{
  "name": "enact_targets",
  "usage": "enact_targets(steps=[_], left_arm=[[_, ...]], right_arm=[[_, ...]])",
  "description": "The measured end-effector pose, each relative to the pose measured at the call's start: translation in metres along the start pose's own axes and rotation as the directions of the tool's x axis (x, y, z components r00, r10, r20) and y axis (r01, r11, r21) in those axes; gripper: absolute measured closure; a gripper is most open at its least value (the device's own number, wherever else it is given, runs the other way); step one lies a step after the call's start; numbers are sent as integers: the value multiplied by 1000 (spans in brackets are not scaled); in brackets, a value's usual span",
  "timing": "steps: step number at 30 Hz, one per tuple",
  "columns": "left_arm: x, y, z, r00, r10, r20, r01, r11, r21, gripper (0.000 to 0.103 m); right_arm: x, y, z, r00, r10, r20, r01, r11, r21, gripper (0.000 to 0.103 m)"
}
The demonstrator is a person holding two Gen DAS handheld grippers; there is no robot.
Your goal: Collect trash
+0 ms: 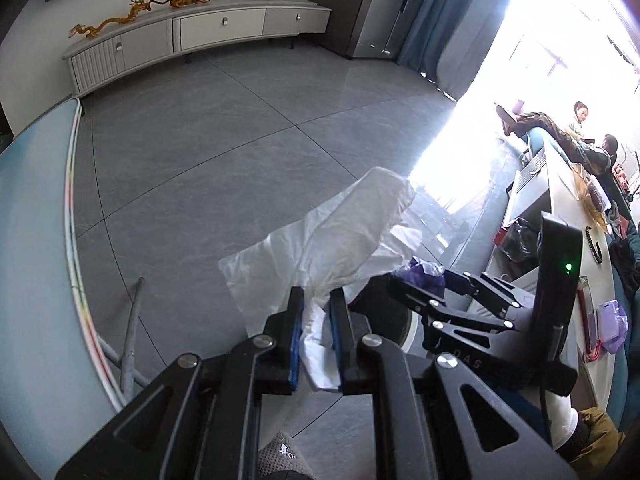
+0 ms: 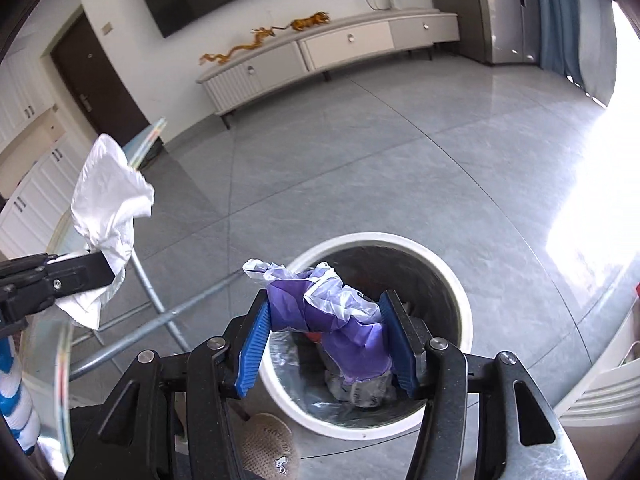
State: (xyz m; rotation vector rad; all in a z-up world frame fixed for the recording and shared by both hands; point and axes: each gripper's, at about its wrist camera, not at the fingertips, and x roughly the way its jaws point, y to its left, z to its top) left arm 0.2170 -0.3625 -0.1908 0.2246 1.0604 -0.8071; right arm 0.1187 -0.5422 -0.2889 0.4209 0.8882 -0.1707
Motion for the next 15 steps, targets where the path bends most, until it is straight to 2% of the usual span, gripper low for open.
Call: enact_targets(steps=[1, 3, 4, 5, 10, 15], left_arm=[[6, 0, 3, 1000, -3, -5, 3, 1000, -1, 84], [16, -2, 7, 1000, -15, -9, 15, 1000, -9, 70], [20, -3, 9, 1000, -24, -13, 24, 1000, -15, 59], [23, -2, 9, 999, -37, -13, 37, 999, -25, 54], [31, -6, 8, 995, -98, -28, 97, 994, -43, 54], [11, -4, 1, 996, -85, 7, 85, 996, -27, 54]], right_arm=[[1, -5, -4, 1000, -7, -4, 7, 1000, 8, 45], [7, -12, -2, 1000, -25, -7, 25, 999, 23, 41], [7, -13, -3, 999, -33, -7, 33, 999, 27, 39], [7, -16, -3, 999, -43, -6, 43, 999, 32, 39], [2, -26, -6, 997, -80, -4, 80, 996, 50, 36], [-13, -25, -5, 995, -102, 21, 100, 993, 54, 36]])
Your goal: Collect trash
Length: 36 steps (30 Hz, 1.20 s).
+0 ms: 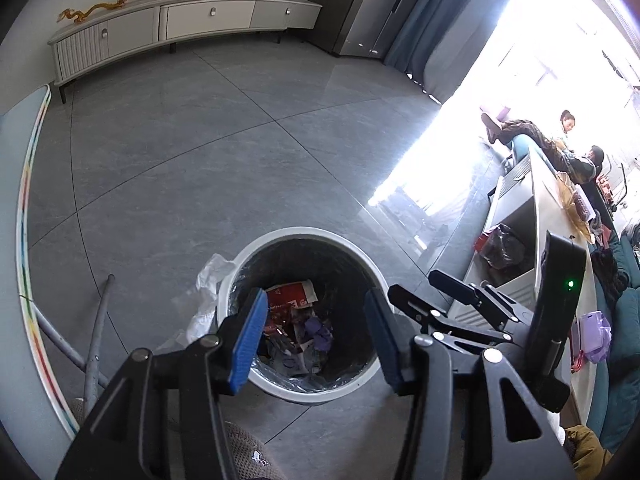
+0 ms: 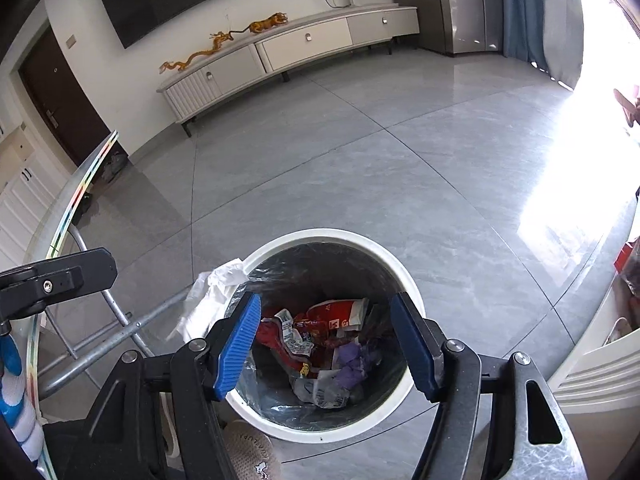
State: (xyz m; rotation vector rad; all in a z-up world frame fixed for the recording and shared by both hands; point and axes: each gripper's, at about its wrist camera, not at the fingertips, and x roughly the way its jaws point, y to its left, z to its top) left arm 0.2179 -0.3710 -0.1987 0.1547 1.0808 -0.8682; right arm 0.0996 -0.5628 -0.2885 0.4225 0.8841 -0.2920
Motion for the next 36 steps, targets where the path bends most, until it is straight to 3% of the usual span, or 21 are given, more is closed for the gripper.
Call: enact_targets(steps=[7, 12, 14, 19, 28, 31, 36], left_arm=[[-64, 12, -3, 991, 58, 116, -58, 998, -7, 54], [-127, 26, -21, 958, 170, 229, -173, 985, -7, 50], [-152, 32, -32, 931, 235, 278, -236, 971, -31, 41], [-205, 42, -60, 850, 399, 345, -381, 917, -120, 38], [-277, 67, -118, 675, 640, 367, -578, 768, -276, 37], [-298, 75, -135, 620, 690, 374, -613, 723, -317, 29], [-330, 89, -160, 579, 715, 393, -597, 700, -393, 24]], right_arm=[[-24, 23, 1, 998, 23, 52, -21, 999, -35, 34], [-48, 47, 4, 993, 73, 93, -67, 995, -74, 34], [-59, 60, 4, 990, 92, 108, -81, 992, -96, 34], [-89, 105, 5, 981, 139, 138, -114, 977, -179, 32], [-142, 196, -8, 951, 236, 198, -164, 932, -324, 20], [-155, 220, -16, 945, 249, 213, -160, 918, -364, 13], [-173, 254, -26, 936, 253, 246, -140, 906, -399, 7]])
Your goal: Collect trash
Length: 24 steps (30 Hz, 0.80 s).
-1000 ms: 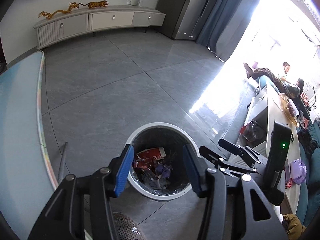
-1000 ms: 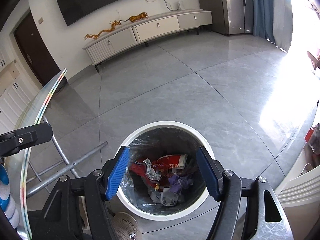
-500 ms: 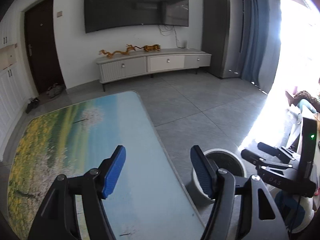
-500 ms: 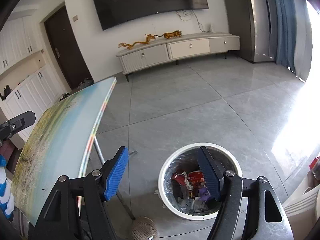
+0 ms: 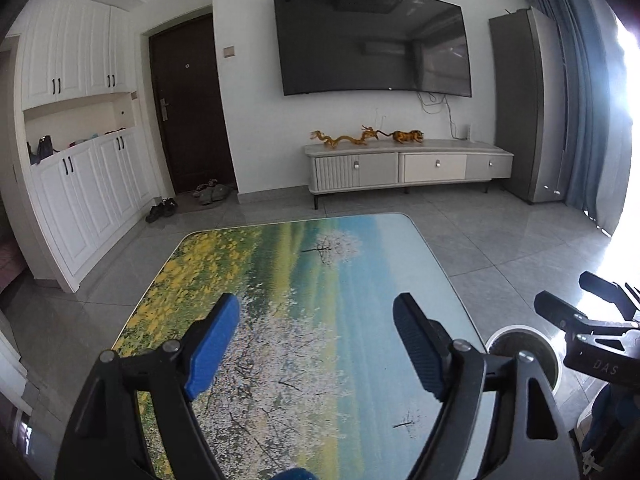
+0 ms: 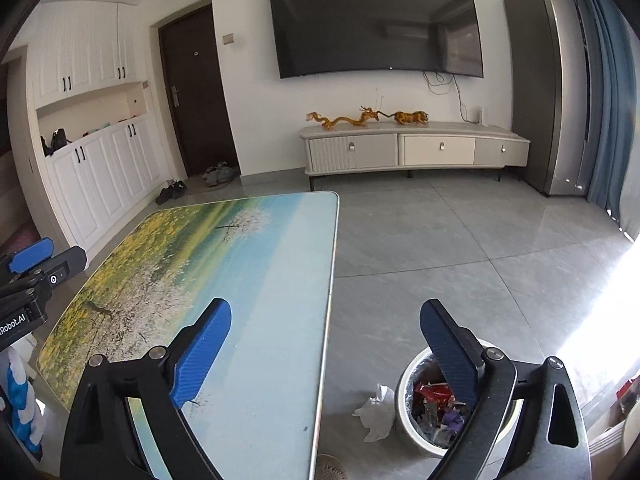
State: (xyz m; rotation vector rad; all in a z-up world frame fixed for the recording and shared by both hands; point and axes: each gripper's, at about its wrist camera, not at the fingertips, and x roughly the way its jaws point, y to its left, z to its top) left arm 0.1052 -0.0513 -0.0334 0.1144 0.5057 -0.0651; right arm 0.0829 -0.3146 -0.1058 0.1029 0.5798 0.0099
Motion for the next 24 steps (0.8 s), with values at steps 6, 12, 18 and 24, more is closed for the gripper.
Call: enact_targets(steps=[6, 12, 18, 24], left_arm=[[-13, 34, -5, 997, 61, 44, -59, 997, -51, 20], [-18, 61, -9, 991, 109, 72, -102, 991, -89, 20], [-21, 73, -13, 988, 130, 80, -122, 987, -103, 20], [-21, 75, -15, 988, 132, 78, -124, 987, -98, 20]], right_arm=[[-12, 31, 7, 999, -31, 43, 33, 998, -51, 0], [-21, 52, 11, 994, -67, 82, 73, 995, -71, 0], [-23, 60, 12, 993, -74, 92, 82, 994, -79, 0], [-20, 65, 10, 993, -78, 90, 86, 992, -90, 0]])
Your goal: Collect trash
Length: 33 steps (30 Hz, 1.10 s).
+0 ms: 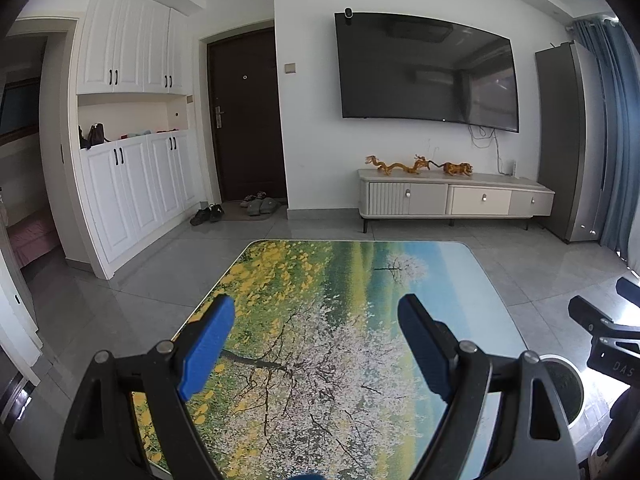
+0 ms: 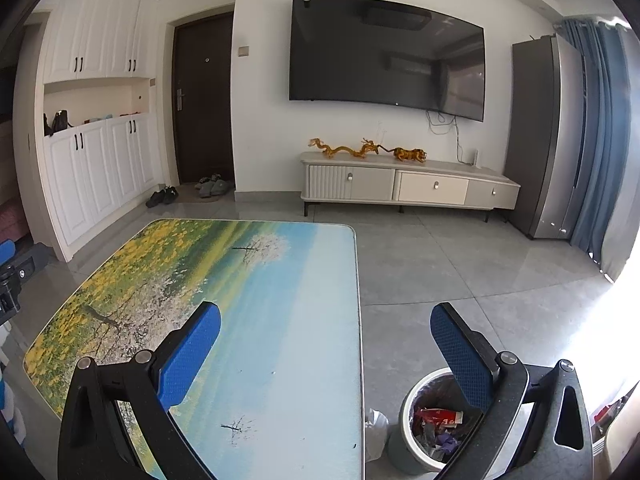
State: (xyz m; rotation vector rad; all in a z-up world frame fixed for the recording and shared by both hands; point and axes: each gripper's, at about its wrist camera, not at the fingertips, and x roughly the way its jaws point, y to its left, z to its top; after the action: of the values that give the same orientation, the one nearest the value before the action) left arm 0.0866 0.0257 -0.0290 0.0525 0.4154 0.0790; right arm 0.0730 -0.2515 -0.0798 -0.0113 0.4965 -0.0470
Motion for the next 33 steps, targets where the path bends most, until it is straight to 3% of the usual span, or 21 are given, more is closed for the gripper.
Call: enact_targets(steps=[33], left_arm=[[11, -4, -5, 1000, -15, -23, 15, 1000, 10, 20]], right_arm=[[10, -2, -3, 1000, -21, -11, 21, 1000, -2, 0]])
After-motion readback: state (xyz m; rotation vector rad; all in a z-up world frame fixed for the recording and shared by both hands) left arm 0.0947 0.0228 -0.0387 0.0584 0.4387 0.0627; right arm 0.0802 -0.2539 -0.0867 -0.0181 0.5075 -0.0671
